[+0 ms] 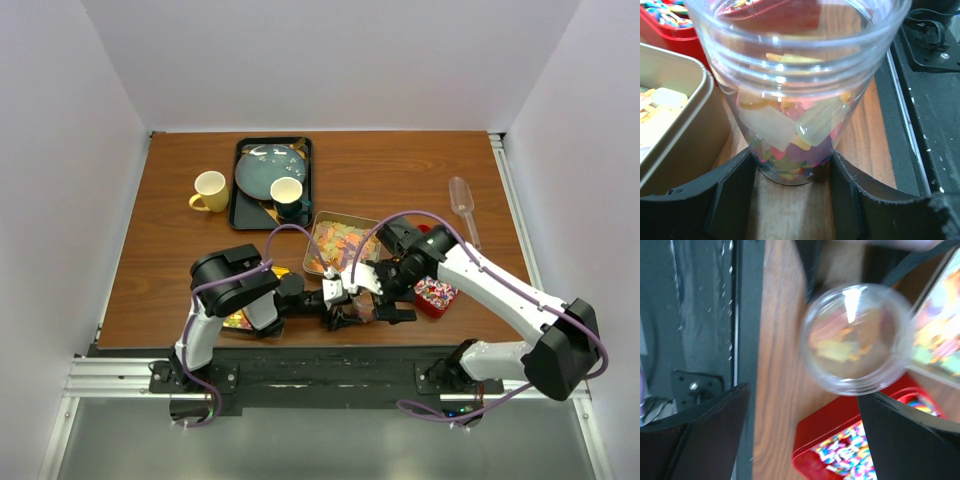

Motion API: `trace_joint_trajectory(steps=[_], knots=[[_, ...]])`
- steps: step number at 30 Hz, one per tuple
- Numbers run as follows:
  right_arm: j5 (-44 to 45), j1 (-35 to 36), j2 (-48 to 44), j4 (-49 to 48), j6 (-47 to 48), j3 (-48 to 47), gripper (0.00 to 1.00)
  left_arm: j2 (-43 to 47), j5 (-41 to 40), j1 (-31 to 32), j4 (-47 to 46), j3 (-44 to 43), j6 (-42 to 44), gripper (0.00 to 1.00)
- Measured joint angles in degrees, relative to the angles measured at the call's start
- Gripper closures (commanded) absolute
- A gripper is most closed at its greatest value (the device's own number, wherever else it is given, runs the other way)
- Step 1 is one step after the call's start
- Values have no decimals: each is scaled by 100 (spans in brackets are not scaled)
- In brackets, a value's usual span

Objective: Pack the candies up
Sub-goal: Screw the box lid onto the packing bottle.

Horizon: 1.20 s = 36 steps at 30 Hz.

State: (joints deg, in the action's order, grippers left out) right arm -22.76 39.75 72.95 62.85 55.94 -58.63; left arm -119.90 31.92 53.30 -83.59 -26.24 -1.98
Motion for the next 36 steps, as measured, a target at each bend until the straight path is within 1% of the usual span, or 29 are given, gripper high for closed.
trace_joint_trajectory(steps=[5,9,15,18,28,30,34,36], knots=[[155,-22,-122,184,-153,81,11,0,-44,-44,-15,0,-42,100],[280,-247,-184,168,-238,0,10,0,-39,-55,-15,-2,-42,100],[181,-376,354,85,-184,-872,9,0,-37,-61,-15,0,-42,100],[15,-376,544,-2,-52,-1032,9,2,-33,-63,-13,0,-39,100],[-260,-136,748,87,579,-1034,10,2,-2,-70,-13,-2,-35,100],[-284,-111,765,85,658,-1034,12,2,9,-70,-11,-2,-35,100],[-372,-98,855,50,717,-1034,22,2,28,-70,-11,-2,-35,100],[-382,-79,914,37,719,-1034,23,2,31,-70,-11,-2,-35,100]])
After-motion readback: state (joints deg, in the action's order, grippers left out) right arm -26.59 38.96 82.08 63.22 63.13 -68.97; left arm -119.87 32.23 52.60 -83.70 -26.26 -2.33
